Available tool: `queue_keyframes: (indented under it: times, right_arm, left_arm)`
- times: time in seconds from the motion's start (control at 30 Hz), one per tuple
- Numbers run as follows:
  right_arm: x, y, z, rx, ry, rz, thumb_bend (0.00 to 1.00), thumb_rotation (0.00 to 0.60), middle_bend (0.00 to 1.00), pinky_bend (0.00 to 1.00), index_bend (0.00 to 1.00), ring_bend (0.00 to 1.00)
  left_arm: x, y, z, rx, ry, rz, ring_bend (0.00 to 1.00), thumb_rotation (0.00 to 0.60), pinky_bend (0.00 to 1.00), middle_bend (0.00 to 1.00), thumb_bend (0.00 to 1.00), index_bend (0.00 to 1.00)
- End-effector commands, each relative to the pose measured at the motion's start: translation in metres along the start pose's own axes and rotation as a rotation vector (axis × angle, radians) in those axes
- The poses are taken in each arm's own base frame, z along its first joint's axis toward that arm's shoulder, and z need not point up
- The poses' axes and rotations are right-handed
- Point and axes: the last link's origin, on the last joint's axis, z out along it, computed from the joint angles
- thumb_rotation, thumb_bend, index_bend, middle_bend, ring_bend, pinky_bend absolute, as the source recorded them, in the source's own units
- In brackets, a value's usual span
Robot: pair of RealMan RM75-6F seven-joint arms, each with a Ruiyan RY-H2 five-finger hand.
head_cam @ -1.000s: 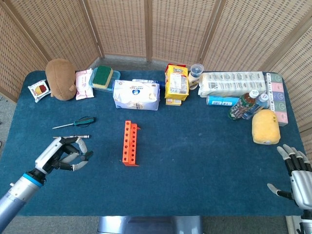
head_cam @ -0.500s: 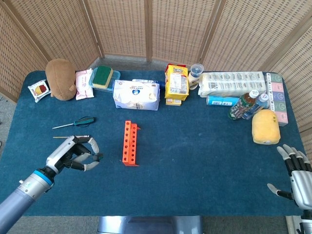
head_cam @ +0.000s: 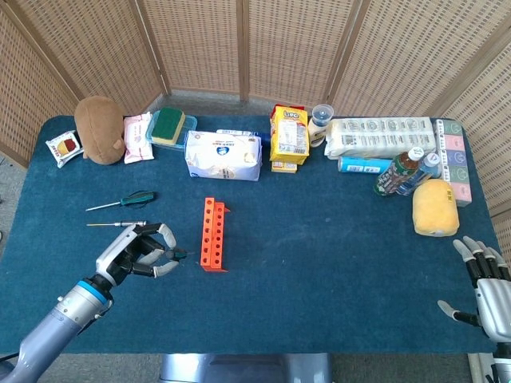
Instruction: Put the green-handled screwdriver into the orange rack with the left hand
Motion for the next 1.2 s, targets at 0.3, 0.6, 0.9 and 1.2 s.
queue_keyframes:
  times: [0.3,0.6,0.9,1.2]
  right_arm:
    - [0.002,0.002,0.000,-0.002,0.008,0.006,0.00,0.600,0.04,0.00,0.04,0.04]
    - [0.004,0.003,-0.001,-0.005,0.014,0.012,0.00,0.600,0.04,0.00,0.04,0.04]
    - [0.005,0.003,-0.001,-0.003,0.016,0.012,0.00,0.600,0.04,0.00,0.04,0.04]
    - [0.005,0.003,-0.001,-0.002,0.015,0.014,0.00,0.600,0.04,0.00,0.04,0.04]
  left_arm:
    - [-0.008,-0.007,0.002,0.037,-0.008,-0.024,1.00,0.600,1.00,1.00,0.32,0.63]
    - [-0.009,-0.011,0.006,0.042,-0.007,-0.030,1.00,0.600,1.00,1.00,0.32,0.64]
    - [-0.009,-0.016,0.011,0.056,-0.005,-0.031,1.00,0.600,1.00,1.00,0.32,0.64]
    - [-0.011,-0.020,0.017,0.064,-0.004,-0.029,1.00,0.600,1.00,1.00,0.32,0.64]
